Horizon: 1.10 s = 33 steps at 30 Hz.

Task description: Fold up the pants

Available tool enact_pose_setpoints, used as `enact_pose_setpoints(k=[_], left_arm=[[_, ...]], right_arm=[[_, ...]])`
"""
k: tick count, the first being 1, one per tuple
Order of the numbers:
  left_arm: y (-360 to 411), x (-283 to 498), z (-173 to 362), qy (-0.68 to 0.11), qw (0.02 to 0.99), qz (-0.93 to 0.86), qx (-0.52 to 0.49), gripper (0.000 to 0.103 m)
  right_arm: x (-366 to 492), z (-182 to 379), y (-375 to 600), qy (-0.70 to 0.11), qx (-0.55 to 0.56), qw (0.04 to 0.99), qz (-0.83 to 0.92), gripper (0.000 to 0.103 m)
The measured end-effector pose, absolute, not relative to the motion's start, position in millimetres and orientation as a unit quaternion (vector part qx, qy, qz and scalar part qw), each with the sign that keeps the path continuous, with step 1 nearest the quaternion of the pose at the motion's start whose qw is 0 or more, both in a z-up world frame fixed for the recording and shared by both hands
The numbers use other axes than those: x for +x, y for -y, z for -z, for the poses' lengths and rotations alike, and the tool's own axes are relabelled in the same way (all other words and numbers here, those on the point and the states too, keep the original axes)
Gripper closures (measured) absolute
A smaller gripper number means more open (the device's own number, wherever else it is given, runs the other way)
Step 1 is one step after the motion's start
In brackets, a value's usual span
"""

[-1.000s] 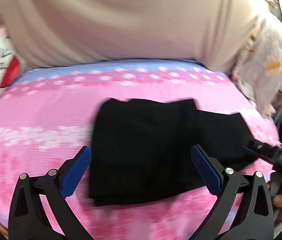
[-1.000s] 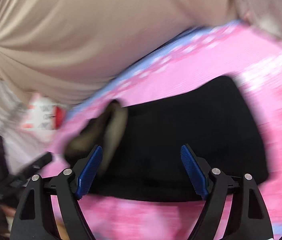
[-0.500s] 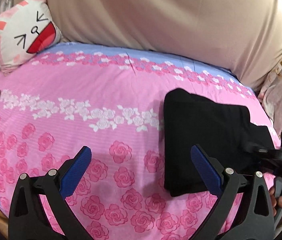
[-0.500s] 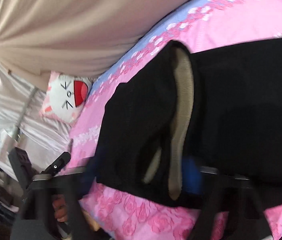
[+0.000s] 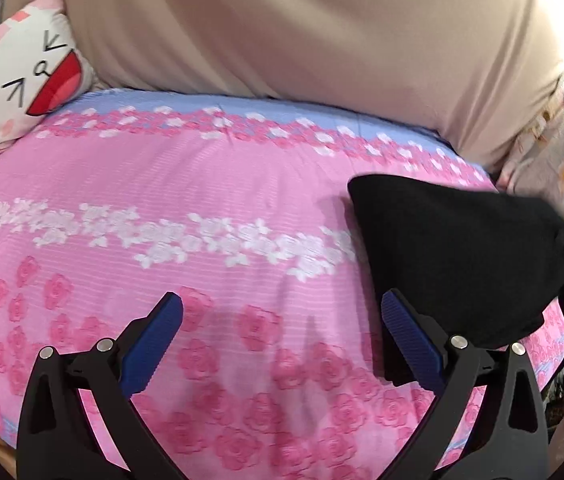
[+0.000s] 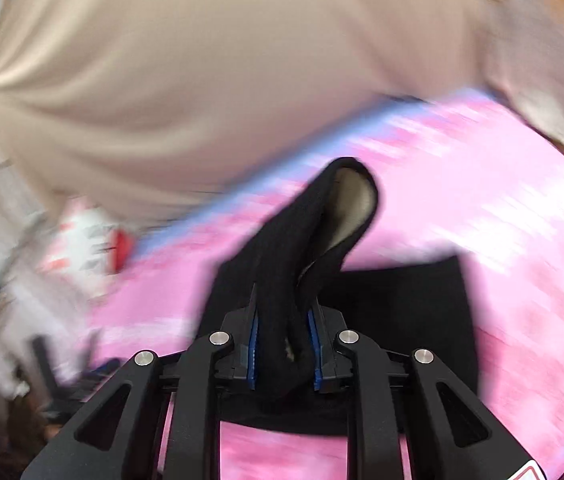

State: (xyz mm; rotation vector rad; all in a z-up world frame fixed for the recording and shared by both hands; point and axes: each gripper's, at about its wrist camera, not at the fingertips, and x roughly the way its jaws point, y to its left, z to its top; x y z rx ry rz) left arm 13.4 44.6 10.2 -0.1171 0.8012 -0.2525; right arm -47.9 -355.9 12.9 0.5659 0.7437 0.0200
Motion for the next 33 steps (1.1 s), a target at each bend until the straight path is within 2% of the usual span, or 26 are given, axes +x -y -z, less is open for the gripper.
enact_pose_setpoints(k=[2, 3, 7, 8, 9, 11, 12, 18, 22, 23, 24, 25, 27, 31, 33], left_arm=[[-30, 16, -5, -0.396, 0.907, 0.133, -0.05, 0.005], [-17, 17, -2, -0.402, 0.904, 0.142, -0.045, 0.005], [21, 26, 8, -0.415, 0.893, 0.169, -0.035, 0.005], [28, 29, 9, -0.418, 0.891, 0.173, -0.038, 0.005], [34, 34, 13, -0.425, 0.887, 0.175, -0.046, 0.005], [40, 42, 22, -0.44, 0.879, 0.175, -0.06, 0.005], [43, 47, 28, -0.451, 0.873, 0.174, -0.071, 0.005], [61, 69, 53, -0.496, 0.832, 0.21, -0.135, 0.005], [69, 80, 54, -0.477, 0.833, 0.243, -0.138, 0.007], [70, 82, 55, -0.471, 0.833, 0.252, -0.14, 0.015], [71, 85, 55, -0.465, 0.826, 0.282, -0.149, 0.052], [67, 88, 54, -0.469, 0.817, 0.292, -0.164, 0.058], [55, 88, 41, -0.455, 0.821, 0.301, -0.169, 0.078], [20, 78, 7, -0.426, 0.833, 0.311, -0.165, 0.081], [-7, 67, -10, -0.401, 0.863, 0.279, -0.132, 0.081]], right_arm=[[-52, 35, 376, -0.394, 0.294, 0.871, 0.01, 0.085], [-54, 45, 379, -0.387, 0.31, 0.868, -0.005, 0.085], [-62, 33, 378, -0.359, 0.308, 0.881, -0.013, 0.077], [-65, 25, 378, -0.353, 0.29, 0.89, 0.002, 0.066], [-70, 17, 379, -0.346, 0.268, 0.899, 0.019, 0.048], [-74, 9, 382, -0.335, 0.241, 0.91, 0.036, 0.027], [-74, 9, 388, -0.336, 0.233, 0.912, 0.037, 0.025], [-56, 39, 404, -0.382, 0.291, 0.877, -0.013, 0.025], [-49, 54, 398, -0.377, 0.307, 0.874, -0.014, 0.028], [-48, 54, 396, -0.376, 0.311, 0.873, -0.018, 0.043], [-48, 52, 394, -0.372, 0.322, 0.87, -0.024, 0.052], [-48, 46, 389, -0.367, 0.322, 0.872, -0.021, 0.056], [-48, 25, 373, -0.357, 0.3, 0.885, -0.023, 0.063], [-40, -18, 323, -0.332, 0.267, 0.901, -0.081, 0.067], [-33, -22, 303, -0.332, 0.261, 0.9, -0.11, 0.067]])
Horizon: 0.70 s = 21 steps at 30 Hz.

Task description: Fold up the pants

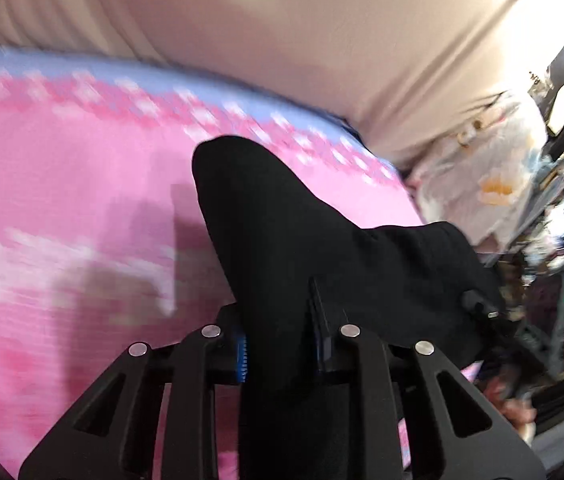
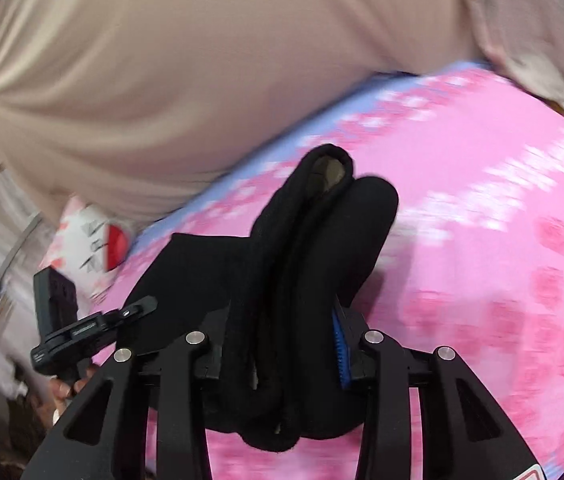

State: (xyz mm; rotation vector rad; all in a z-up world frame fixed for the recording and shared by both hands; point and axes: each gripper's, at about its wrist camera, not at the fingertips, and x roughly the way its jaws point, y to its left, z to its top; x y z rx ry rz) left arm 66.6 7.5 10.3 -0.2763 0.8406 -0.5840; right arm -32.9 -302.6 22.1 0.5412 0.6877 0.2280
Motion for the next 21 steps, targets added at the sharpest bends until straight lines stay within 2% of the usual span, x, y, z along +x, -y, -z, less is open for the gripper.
enact_pose_setpoints(k=[2, 3, 4, 6, 7, 10, 11, 12, 13, 14, 15, 18, 21], left_arm=[[-37, 57, -17, -0.394, 0.881, 0.238, -0.104, 0.08], [-49, 56, -14, -0.403, 0.883, 0.218, -0.099, 0.075], [-58, 57, -8, -0.414, 0.883, 0.198, -0.095, 0.065], [-71, 60, 16, -0.445, 0.881, 0.141, -0.073, 0.053], [-74, 59, 27, -0.45, 0.885, 0.107, -0.049, 0.053], [-85, 44, 24, -0.427, 0.9, 0.083, -0.03, 0.046], [-87, 37, 12, -0.408, 0.909, 0.081, -0.032, 0.045], [-85, 32, 1, -0.387, 0.918, 0.081, -0.032, 0.038], [-83, 30, -6, -0.372, 0.924, 0.08, -0.03, 0.024], [-78, 27, -16, -0.352, 0.933, 0.078, -0.025, 0.015], [-68, 23, -25, -0.331, 0.94, 0.076, -0.014, 0.005], [-41, 30, -25, -0.329, 0.941, 0.077, 0.017, 0.005], [-18, 43, -8, -0.357, 0.929, 0.091, 0.024, 0.005]], right_arm=[[-21, -10, 280, -0.346, 0.261, 0.891, -0.132, 0.067], [-15, 2, 272, -0.357, 0.263, 0.886, -0.136, 0.067], [-8, 17, 265, -0.371, 0.263, 0.881, -0.133, 0.066], [-1, 42, 255, -0.405, 0.225, 0.882, -0.082, 0.046], [-2, 45, 255, -0.406, 0.215, 0.886, -0.061, 0.042], [-21, 17, 262, -0.366, 0.212, 0.906, -0.028, 0.042], [-28, -5, 260, -0.336, 0.19, 0.922, -0.017, 0.043], [-30, -20, 257, -0.318, 0.176, 0.931, -0.019, 0.053], [-29, -34, 251, -0.308, 0.162, 0.937, -0.026, 0.06], [-20, -48, 240, -0.308, 0.144, 0.939, -0.043, 0.071], [-10, -53, 231, -0.313, 0.136, 0.938, -0.063, 0.077], [30, -42, 198, -0.356, 0.123, 0.917, -0.131, 0.087], [75, -9, 185, -0.399, 0.067, 0.907, -0.122, 0.091]])
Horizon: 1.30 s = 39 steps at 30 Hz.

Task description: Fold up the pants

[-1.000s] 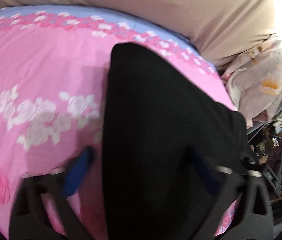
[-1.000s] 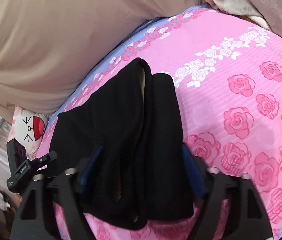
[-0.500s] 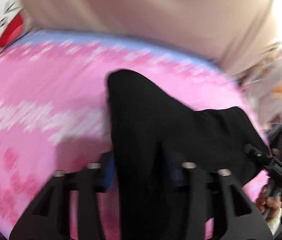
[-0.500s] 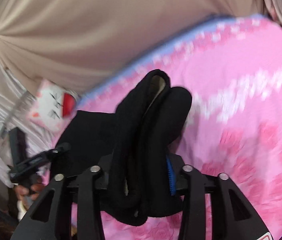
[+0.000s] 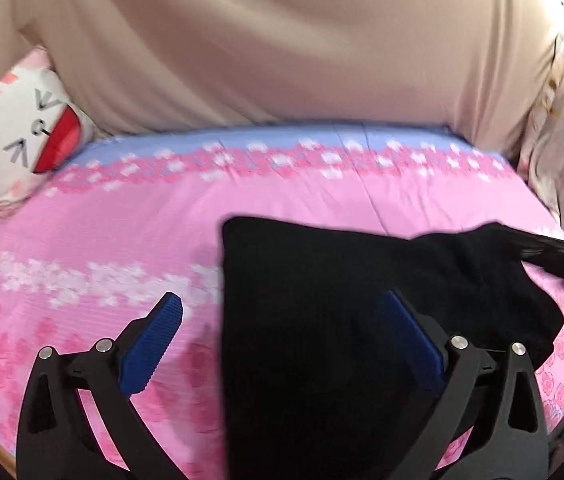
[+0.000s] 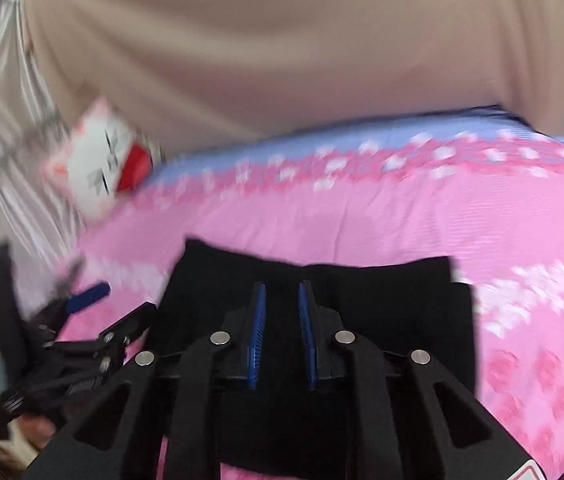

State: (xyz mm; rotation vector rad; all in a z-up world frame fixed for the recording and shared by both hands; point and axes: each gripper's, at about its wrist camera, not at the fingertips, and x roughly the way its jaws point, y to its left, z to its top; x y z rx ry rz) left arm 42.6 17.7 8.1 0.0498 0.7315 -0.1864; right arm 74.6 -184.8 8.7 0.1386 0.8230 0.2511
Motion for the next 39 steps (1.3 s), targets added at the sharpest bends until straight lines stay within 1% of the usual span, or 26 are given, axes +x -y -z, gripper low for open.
enact_pose_setpoints(k=[1, 2, 3, 5, 6, 8, 10, 12, 13, 15, 19, 21, 22, 23, 26, 30, 33, 34, 36, 39], left_arm=[[-13, 46, -4, -0.364, 0.927, 0.091, 0.026, 0.005], [-10, 48, 1, -0.368, 0.925, 0.091, 0.03, 0.005], [-5, 53, 7, -0.374, 0.923, 0.084, 0.038, 0.005], [-3, 60, 21, -0.392, 0.916, 0.072, 0.051, 0.005], [-5, 59, 25, -0.396, 0.914, 0.072, 0.049, 0.005], [-9, 60, 29, -0.401, 0.912, 0.068, 0.044, 0.005], [-10, 61, 31, -0.407, 0.91, 0.069, 0.035, 0.005], [-10, 59, 30, -0.407, 0.91, 0.068, 0.034, 0.005], [-9, 57, 30, -0.406, 0.911, 0.066, 0.036, 0.005], [-9, 55, 29, -0.406, 0.911, 0.068, 0.037, 0.005], [-9, 47, 25, -0.403, 0.912, 0.064, 0.045, 0.005], [-8, 42, 22, -0.399, 0.914, 0.06, 0.048, 0.005], [-8, 41, 22, -0.398, 0.914, 0.058, 0.05, 0.005], [-7, 39, 21, -0.398, 0.914, 0.059, 0.052, 0.005], [-3, 31, 18, -0.397, 0.914, 0.058, 0.06, 0.005], [2, 18, 12, -0.389, 0.917, 0.058, 0.072, 0.005], [6, 9, 9, -0.384, 0.918, 0.056, 0.08, 0.005], [8, 7, 8, -0.383, 0.919, 0.056, 0.082, 0.005], [11, 1, 8, -0.38, 0.919, 0.053, 0.088, 0.005], [16, -7, 6, -0.376, 0.92, 0.049, 0.096, 0.005]], right_arm=[[92, 8, 199, -0.411, 0.05, 0.908, -0.068, 0.091], [105, 23, 216, -0.424, 0.045, 0.904, -0.025, 0.103], [111, 34, 234, -0.43, 0.06, 0.901, -0.001, 0.103], [106, 34, 259, -0.426, 0.127, 0.895, -0.017, 0.103], [99, 27, 261, -0.419, 0.135, 0.897, -0.025, 0.103], [74, 5, 255, -0.384, 0.116, 0.915, -0.036, 0.094], [58, 0, 249, -0.37, 0.107, 0.921, -0.05, 0.094], [57, 24, 251, -0.403, 0.078, 0.912, -0.02, 0.094], [58, 33, 258, -0.414, 0.08, 0.907, -0.013, 0.097], [44, 28, 269, -0.402, 0.124, 0.907, -0.023, 0.098], [7, -2, 270, -0.357, 0.114, 0.927, -0.023, 0.095], [2, 7, 271, -0.377, 0.097, 0.921, -0.013, 0.094], [6, 25, 273, -0.402, 0.09, 0.911, -0.007, 0.094], [3, 31, 277, -0.404, 0.097, 0.909, -0.009, 0.094], [-14, 20, 286, -0.386, 0.136, 0.912, -0.013, 0.091], [-31, 2, 282, -0.369, 0.116, 0.922, -0.014, 0.091], [-41, 3, 286, -0.367, 0.117, 0.923, -0.009, 0.091], [-45, 3, 290, -0.367, 0.121, 0.923, -0.006, 0.09], [-52, 4, 294, -0.365, 0.125, 0.922, -0.005, 0.084], [-59, 4, 293, -0.359, 0.12, 0.925, 0.003, 0.08]])
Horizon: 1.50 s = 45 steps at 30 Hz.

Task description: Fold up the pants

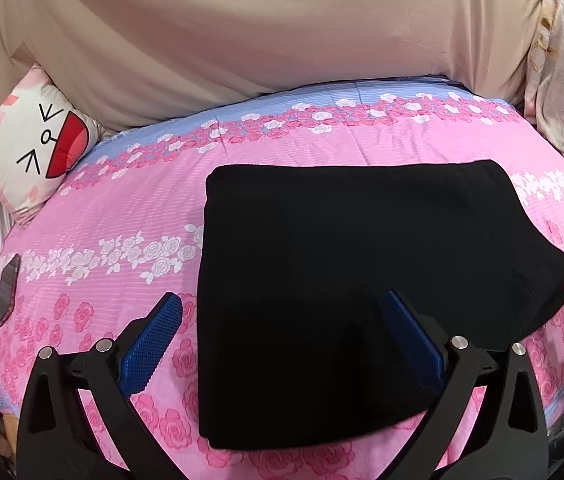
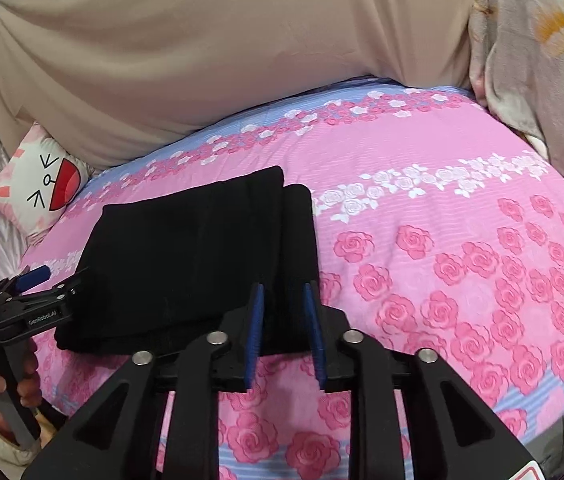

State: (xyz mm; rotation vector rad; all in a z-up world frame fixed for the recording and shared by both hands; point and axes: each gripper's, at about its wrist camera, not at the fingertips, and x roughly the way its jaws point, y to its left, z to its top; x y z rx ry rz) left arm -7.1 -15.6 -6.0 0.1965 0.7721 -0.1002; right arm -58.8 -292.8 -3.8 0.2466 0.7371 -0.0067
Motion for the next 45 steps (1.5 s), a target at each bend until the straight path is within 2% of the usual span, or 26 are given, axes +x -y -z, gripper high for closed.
enact_pose_setpoints(k=[2, 6, 8, 24, 29, 31, 32, 33, 35, 38, 41, 45], left_arm=[[17, -13, 5, -0.372, 0.922, 0.045, 0.099, 0.005], [19, -23, 2, -0.366, 0.924, 0.044, 0.102, 0.005], [19, -27, 3, -0.368, 0.923, 0.044, 0.103, 0.005], [8, -29, 28, -0.402, 0.909, 0.041, 0.104, 0.005], [9, -29, 27, -0.399, 0.909, 0.043, 0.109, 0.005], [8, -28, 28, -0.4, 0.909, 0.043, 0.108, 0.005], [8, -27, 28, -0.401, 0.909, 0.043, 0.107, 0.005], [7, -27, 28, -0.402, 0.908, 0.043, 0.106, 0.005], [6, -28, 26, -0.402, 0.908, 0.041, 0.107, 0.005], [4, -27, 26, -0.401, 0.909, 0.04, 0.106, 0.005], [2, -25, 28, -0.407, 0.907, 0.042, 0.095, 0.005], [1, -27, 28, -0.406, 0.907, 0.04, 0.101, 0.005]], right_arm=[[-63, 2, 290, -0.353, 0.116, 0.928, 0.005, 0.079], [-67, -3, 281, -0.342, 0.103, 0.934, 0.008, 0.059], [-68, -4, 276, -0.342, 0.095, 0.935, 0.002, 0.059], [-59, 15, 267, -0.375, 0.088, 0.922, -0.03, 0.059], [-35, 25, 267, -0.385, 0.116, 0.914, -0.056, 0.058], [-28, 31, 266, -0.389, 0.12, 0.912, -0.06, 0.064], [-29, 30, 265, -0.387, 0.12, 0.912, -0.065, 0.081], [-31, 26, 263, -0.384, 0.126, 0.911, -0.077, 0.088], [-44, 12, 260, -0.371, 0.124, 0.916, -0.083, 0.09], [-52, 11, 257, -0.373, 0.101, 0.92, -0.067, 0.09], [-45, 35, 262, -0.403, 0.097, 0.909, -0.039, 0.08], [-64, 6, 267, -0.352, 0.127, 0.927, -0.031, 0.077]])
